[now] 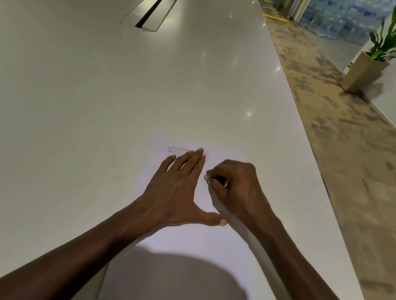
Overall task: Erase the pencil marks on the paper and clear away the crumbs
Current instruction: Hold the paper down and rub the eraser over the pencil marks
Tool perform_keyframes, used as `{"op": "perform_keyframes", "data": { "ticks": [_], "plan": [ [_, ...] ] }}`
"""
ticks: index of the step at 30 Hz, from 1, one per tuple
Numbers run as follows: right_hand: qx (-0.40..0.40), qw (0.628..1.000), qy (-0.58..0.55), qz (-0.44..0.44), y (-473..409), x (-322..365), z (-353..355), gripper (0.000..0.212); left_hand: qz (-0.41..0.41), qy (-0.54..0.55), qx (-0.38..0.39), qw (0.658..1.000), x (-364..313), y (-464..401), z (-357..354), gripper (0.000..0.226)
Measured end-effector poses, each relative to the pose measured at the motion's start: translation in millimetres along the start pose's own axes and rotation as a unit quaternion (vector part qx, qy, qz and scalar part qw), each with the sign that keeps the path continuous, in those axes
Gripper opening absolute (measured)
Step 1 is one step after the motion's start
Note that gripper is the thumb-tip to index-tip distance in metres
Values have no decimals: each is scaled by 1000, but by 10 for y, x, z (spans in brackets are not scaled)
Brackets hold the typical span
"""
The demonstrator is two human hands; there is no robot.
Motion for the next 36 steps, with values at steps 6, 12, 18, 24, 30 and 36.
{"op": "perform_keyframes", "data": {
  "ticks": [6, 12, 18, 24, 30, 36],
  "plan": [
    [1, 1000, 23, -5, -238, -141, -83, 16, 1, 6, 1, 1000, -11, -1, 7, 140],
    [-19, 999, 48, -9, -676, -322, -150, 21, 4, 4, -4, 1000, -27, -1, 30, 140],
    [-14, 1000, 10, 3, -368, -208, -71, 22, 4, 1, -6, 1000, -19, -15, 25, 141],
    [-5, 1000, -19, -7, 41, 18, -80, 16, 3, -11, -10, 1000, -7, -13, -7, 138],
    [-38, 999, 15, -12, -369, -210, -86, 15, 8, 3, 4, 1000, -18, -5, 24, 140],
    [-15, 998, 61, -20, -558, -324, -85, 19, 11, 4, 10, 1000, -21, -5, 43, 140]
  ]
}}
Point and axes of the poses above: each hand's wrist, its own y-axis away from the middle knuckle, its own z-axis out of the back of the hand, x = y × z, the point moved 1 cm from there along -y, towards the middle knuckle, and after that the axes turned 3 degrees about z, right-handed, at the moved point
